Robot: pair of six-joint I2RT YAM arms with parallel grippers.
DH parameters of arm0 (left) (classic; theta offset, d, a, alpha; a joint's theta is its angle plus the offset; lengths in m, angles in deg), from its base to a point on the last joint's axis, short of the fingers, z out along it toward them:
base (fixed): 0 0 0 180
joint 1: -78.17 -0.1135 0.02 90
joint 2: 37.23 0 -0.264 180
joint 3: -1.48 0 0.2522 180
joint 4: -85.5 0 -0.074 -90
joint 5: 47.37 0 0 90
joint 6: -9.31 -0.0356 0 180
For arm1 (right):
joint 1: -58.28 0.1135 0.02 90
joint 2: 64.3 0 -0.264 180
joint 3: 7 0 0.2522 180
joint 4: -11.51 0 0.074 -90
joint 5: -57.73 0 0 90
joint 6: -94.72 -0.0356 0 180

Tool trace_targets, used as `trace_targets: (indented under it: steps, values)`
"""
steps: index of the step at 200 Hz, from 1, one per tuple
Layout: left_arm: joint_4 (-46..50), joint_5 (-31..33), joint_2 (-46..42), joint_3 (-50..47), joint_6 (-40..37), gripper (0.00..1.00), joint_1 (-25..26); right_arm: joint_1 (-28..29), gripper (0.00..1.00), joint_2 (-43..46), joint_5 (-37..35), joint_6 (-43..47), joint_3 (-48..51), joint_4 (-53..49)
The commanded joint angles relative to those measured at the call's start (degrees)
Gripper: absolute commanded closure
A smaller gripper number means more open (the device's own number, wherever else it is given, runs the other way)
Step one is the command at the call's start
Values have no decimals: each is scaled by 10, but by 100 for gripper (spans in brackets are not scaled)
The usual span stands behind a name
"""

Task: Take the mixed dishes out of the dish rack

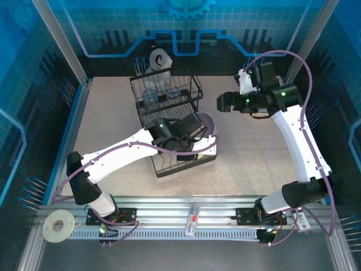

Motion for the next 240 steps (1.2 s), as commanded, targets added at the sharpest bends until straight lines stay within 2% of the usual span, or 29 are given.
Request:
trace_targets:
  steps: [1, 49, 101, 131, 173, 214, 240]
  values:
    - [-39, 67, -1, 43, -63, 100, 7, 28, 17, -9, 7, 25, -40, -73]
    - [-43, 89, 11, 60, -84, 100, 14, 88, 22, -36, -43, 43, -66, -108]
    - [-43, 126, 6, 62, -89, 100, 22, 126, 27, -68, -116, 39, -78, -129]
    - [-44, 147, 6, 63, -85, 100, 28, 137, 35, -96, -138, 25, -88, -149]
    - [-42, 173, 7, 62, -77, 100, 33, 152, 41, -115, -182, -4, -97, -165]
    - [-51, 181, 5, 59, -73, 100, 38, 155, 46, -123, -194, -27, -95, -169]
    - [-55, 189, 9, 59, -73, 100, 39, 154, 53, -126, -195, -41, -94, -168]
